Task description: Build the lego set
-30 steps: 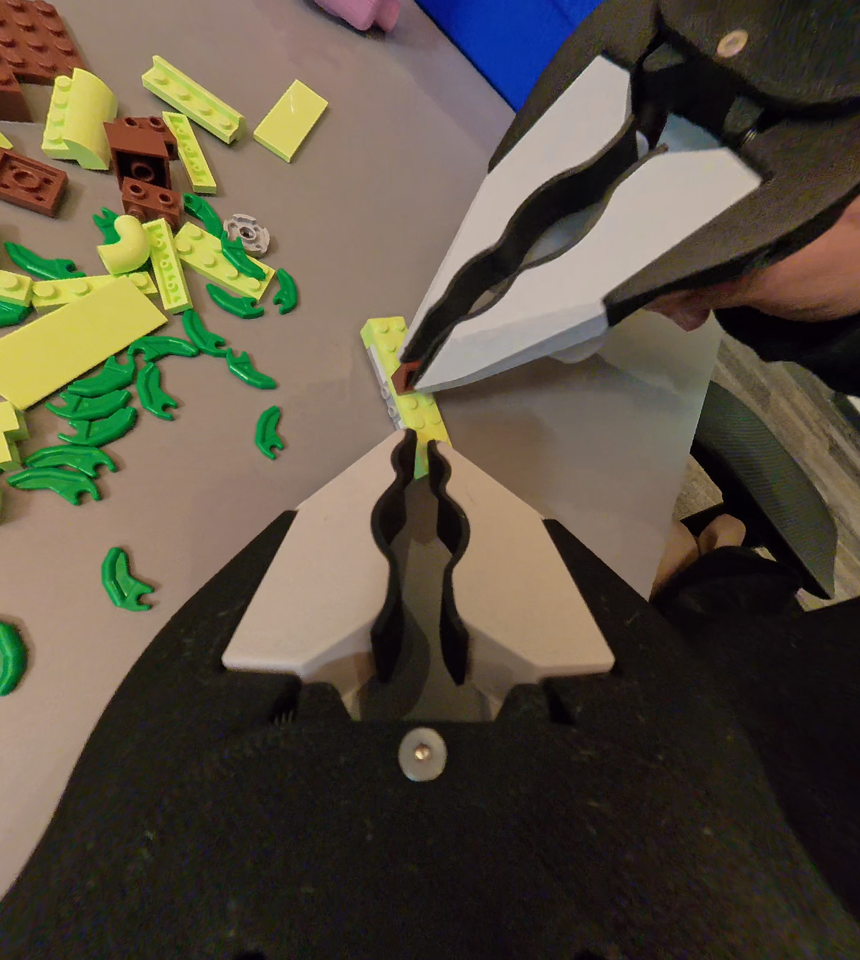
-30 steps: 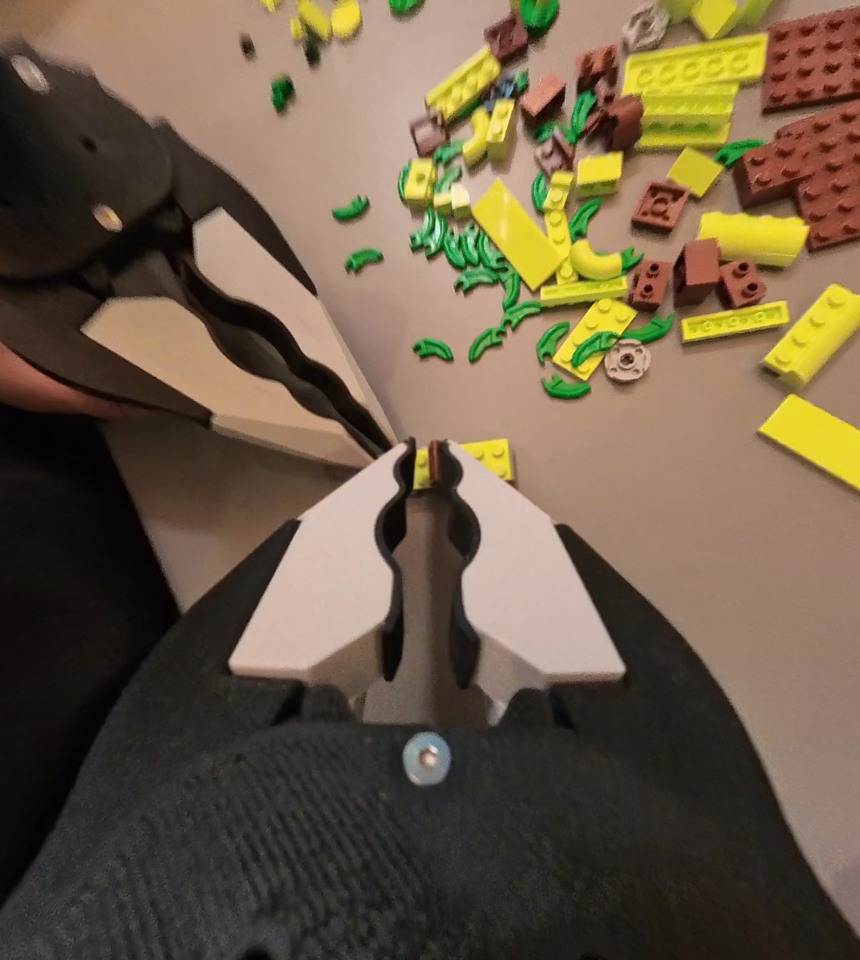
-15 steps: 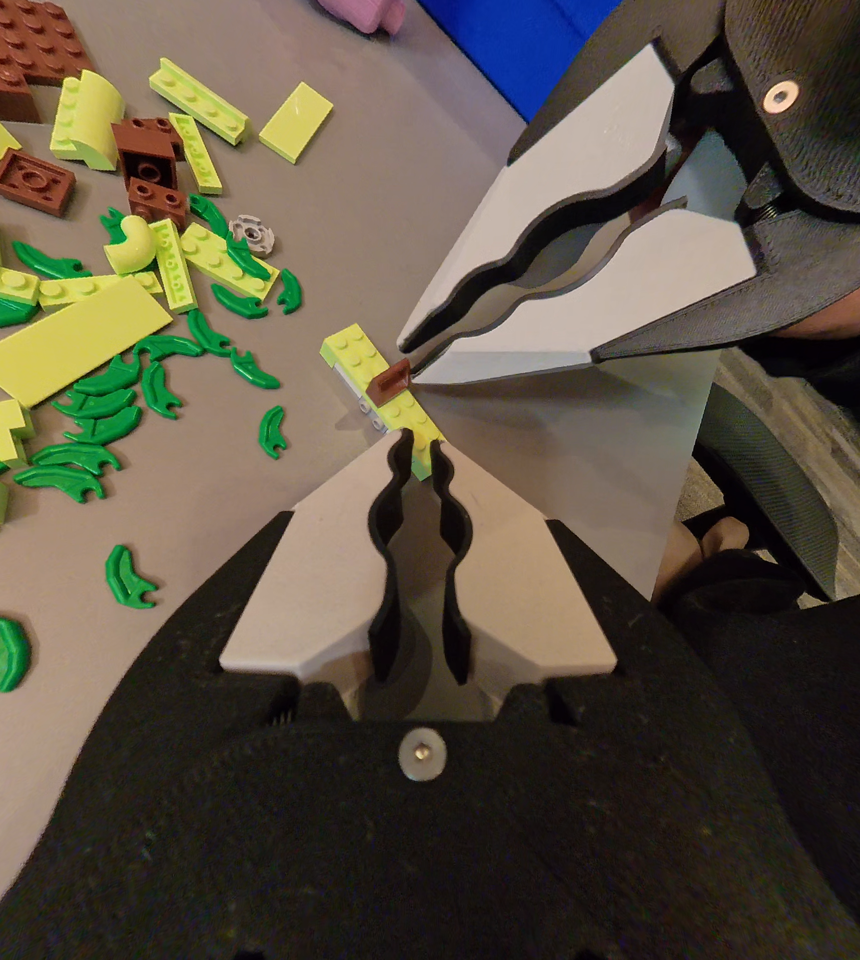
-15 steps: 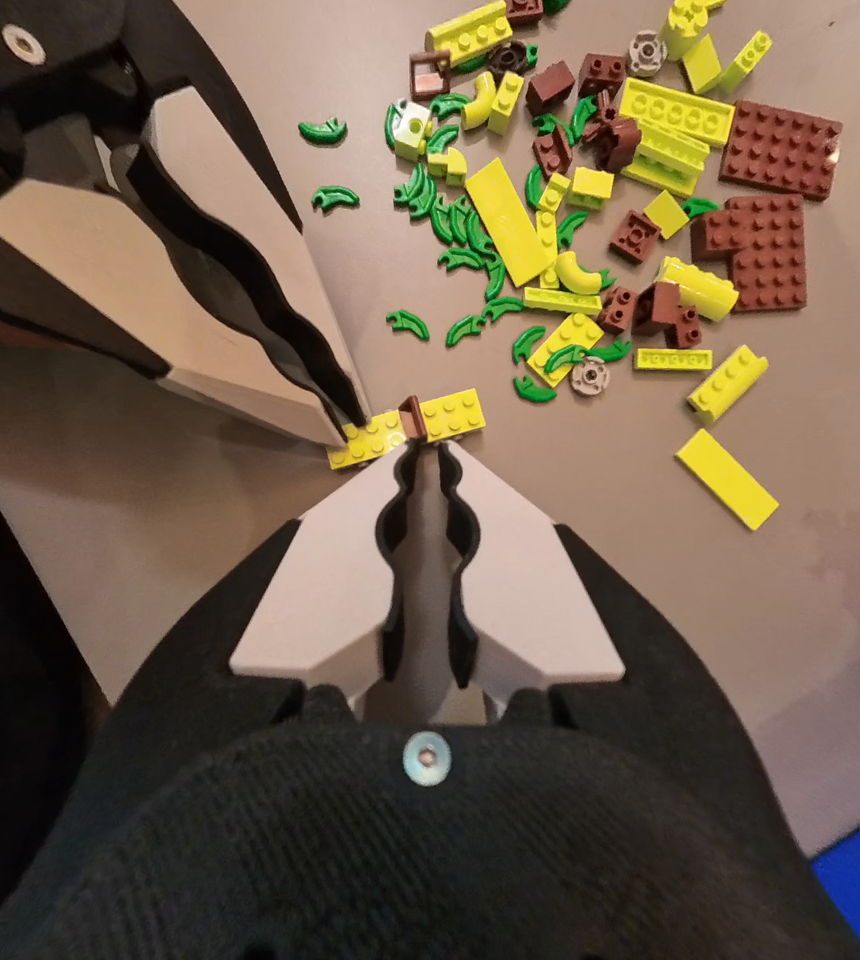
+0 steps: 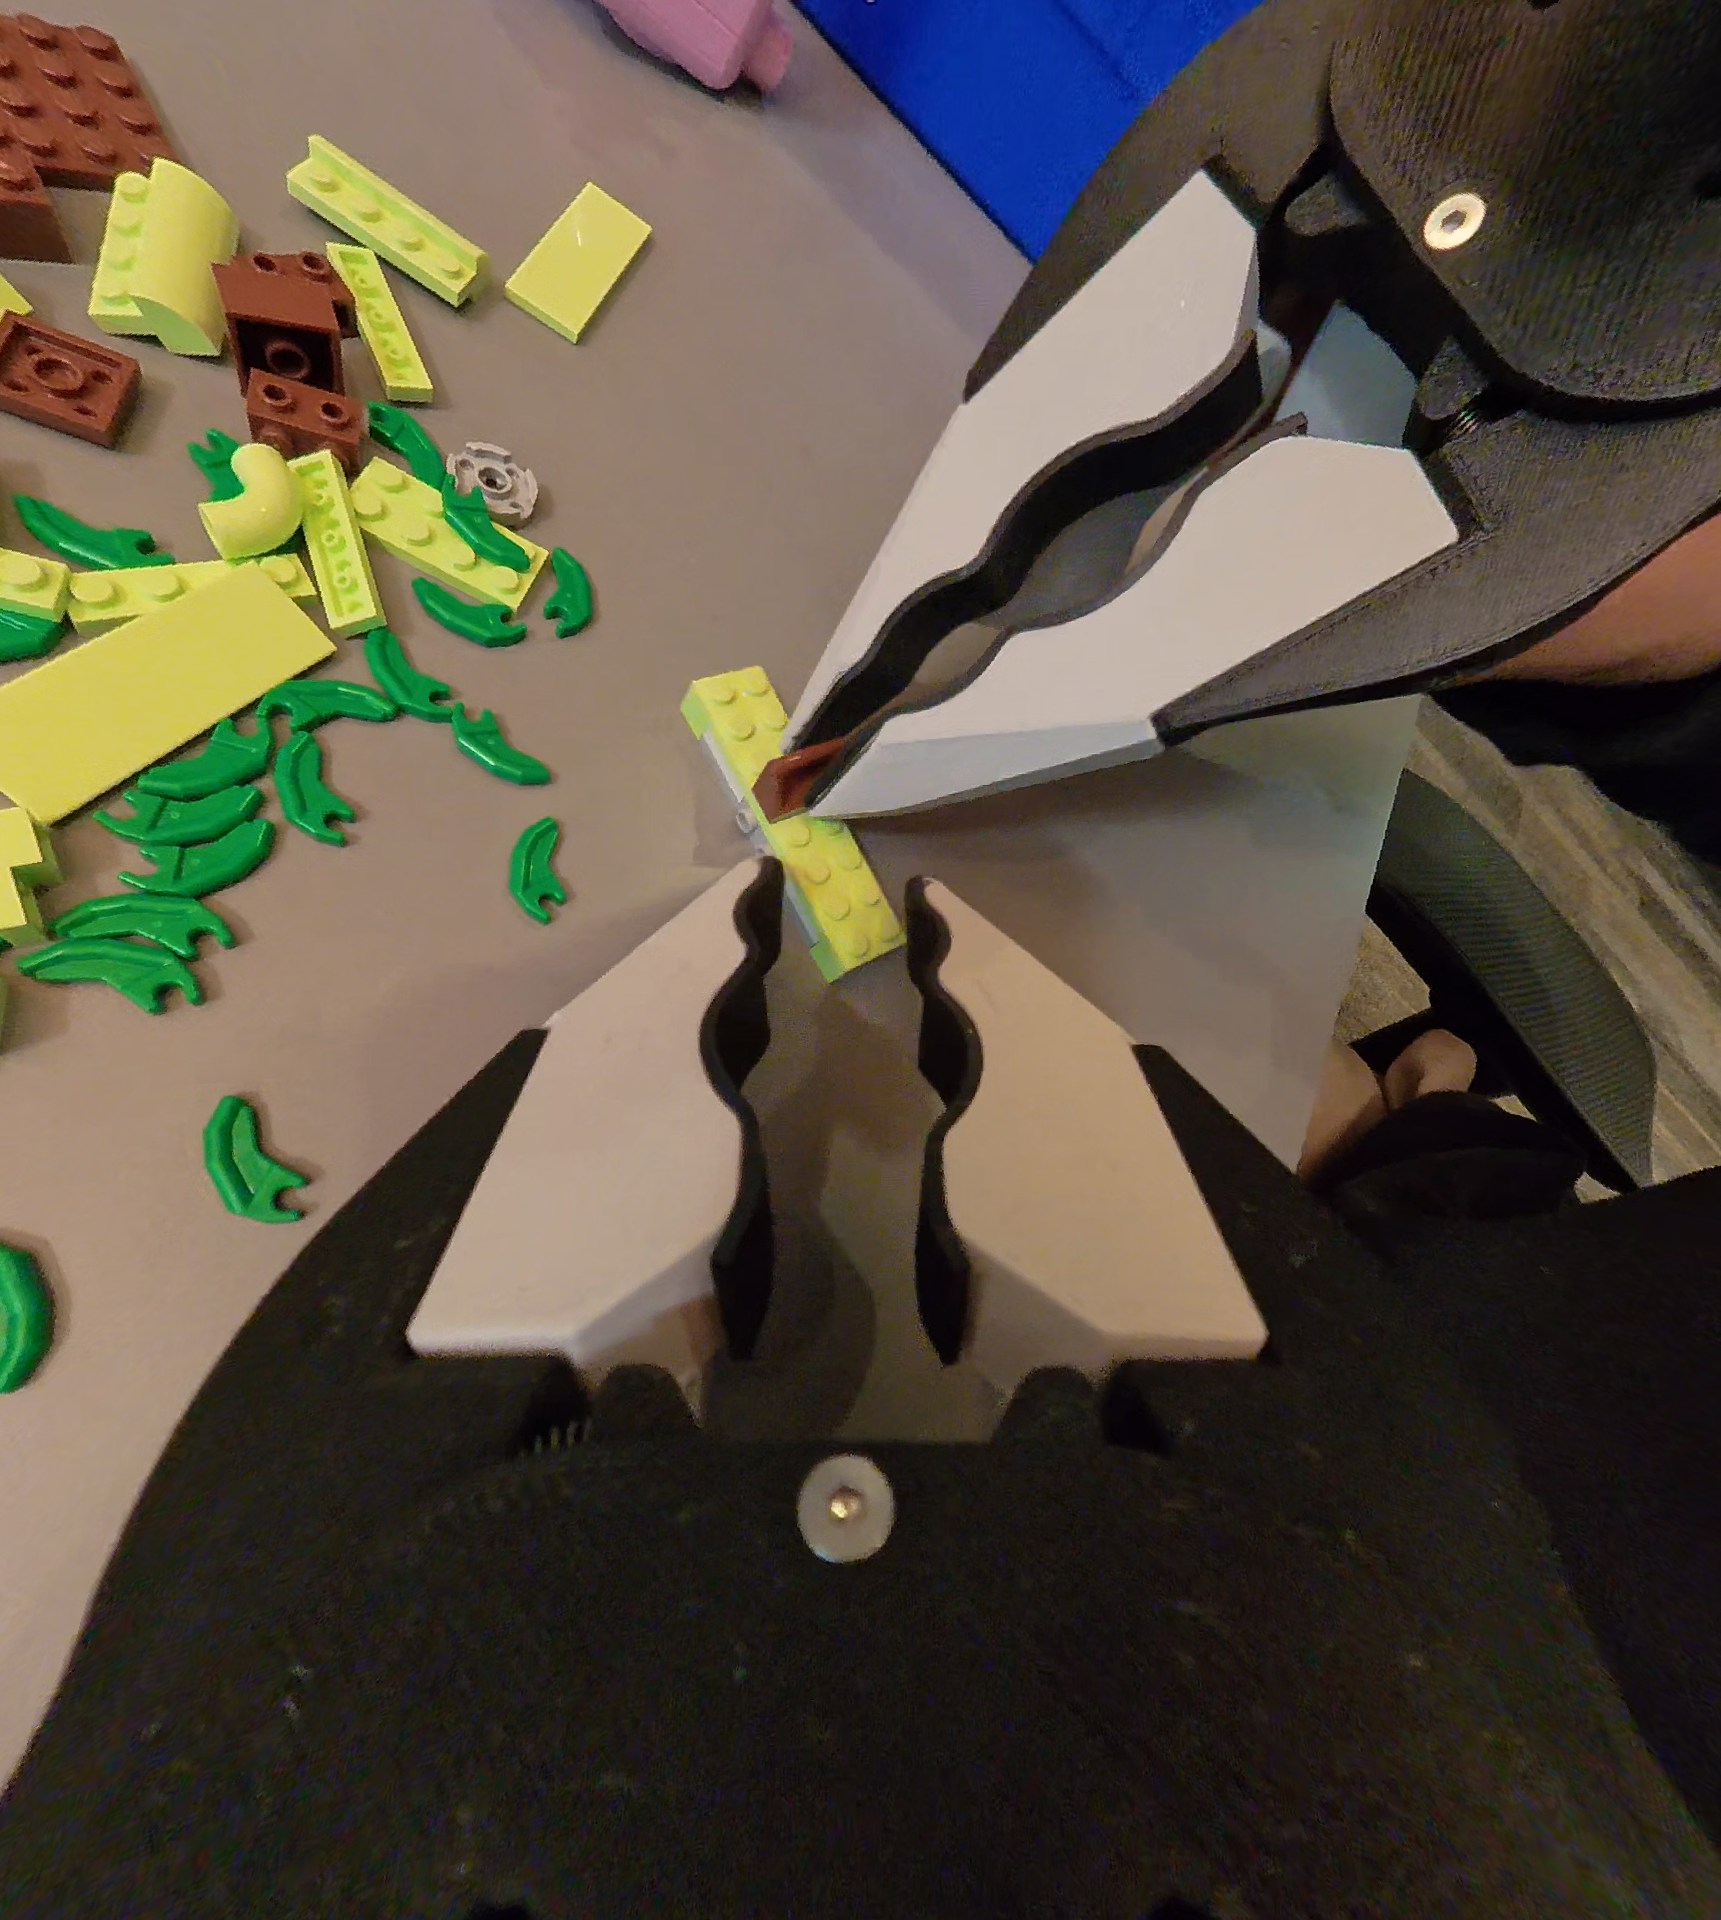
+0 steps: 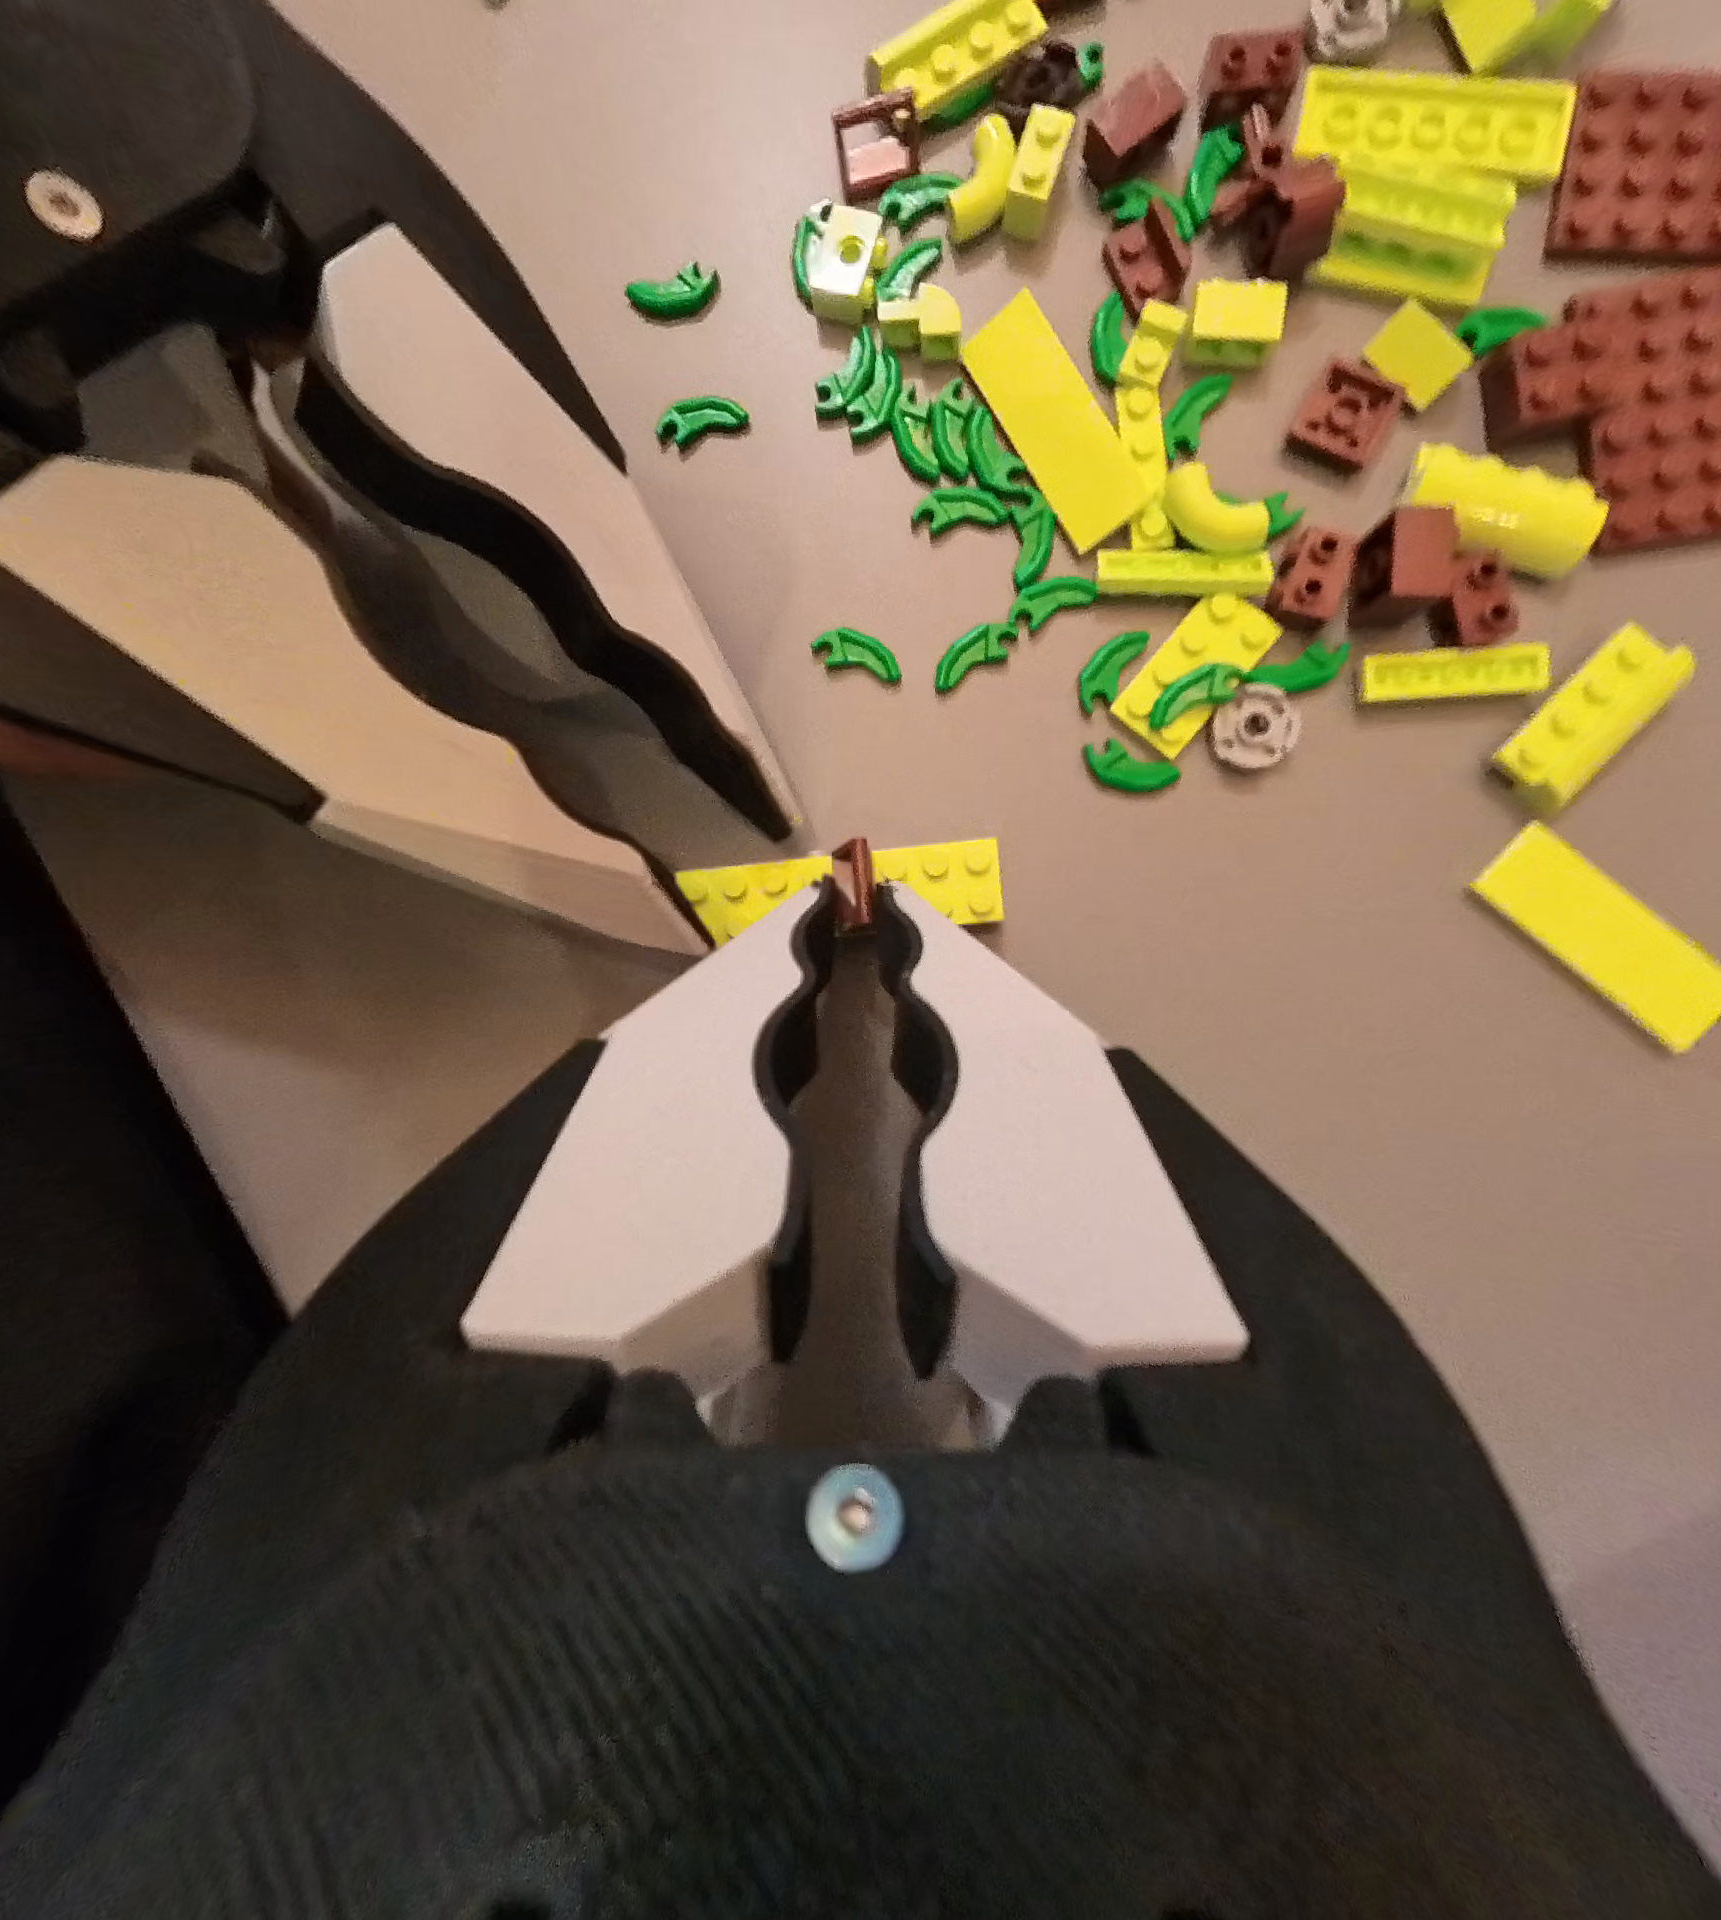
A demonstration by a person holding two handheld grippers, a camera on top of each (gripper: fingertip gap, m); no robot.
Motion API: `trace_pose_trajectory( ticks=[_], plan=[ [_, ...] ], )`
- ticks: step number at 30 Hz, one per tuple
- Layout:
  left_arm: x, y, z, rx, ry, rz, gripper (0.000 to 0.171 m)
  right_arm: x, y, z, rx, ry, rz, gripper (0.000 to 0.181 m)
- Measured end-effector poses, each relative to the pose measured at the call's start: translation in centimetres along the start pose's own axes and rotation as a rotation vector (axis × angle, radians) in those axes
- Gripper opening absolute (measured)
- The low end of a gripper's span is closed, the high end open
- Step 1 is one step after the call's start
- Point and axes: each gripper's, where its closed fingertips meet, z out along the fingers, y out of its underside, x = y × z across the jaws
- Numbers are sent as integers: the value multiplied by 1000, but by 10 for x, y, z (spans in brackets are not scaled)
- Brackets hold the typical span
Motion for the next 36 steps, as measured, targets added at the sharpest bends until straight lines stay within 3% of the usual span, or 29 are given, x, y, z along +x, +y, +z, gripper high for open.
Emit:
trace_pose_trajectory(
  ticks=[4, 11, 14, 18, 23, 26, 31, 34, 36],
  plan=[
    [3, 1, 1, -5, 3, 27, 33, -3, 6, -4, -17, 51, 137, 5],
    [12, 7, 5, -51, -28, 151, 49, -16, 20, -10, -79, 123, 145, 19],
    [15, 9, 7, -63, -47, 215, 50, -17, 25, -16, -60, 90, 136, 32],
    [14, 14, 11, -101, -98, 272, 51, -14, 22, -26, 18, 58, 151, 36],
    [6, 10, 17, -114, -167, 277, 41, -3, 14, -38, 112, 92, 139, 36],
    [3, 10, 18, -119, -184, 279, 21, -3, 7, -45, 169, 109, 86, 35],
    [12, 5, 12, -76, -18, 161, 18, -11, -4, -61, 280, 142, -127, 38],
    [22, -4, -1, 1, 195, -37, 17, -22, -6, -70, 354, 157, -359, 34],
    [25, -13, -12, 52, 339, -192, 17, -22, -8, -75, 386, 261, -518, 34]
  ],
)
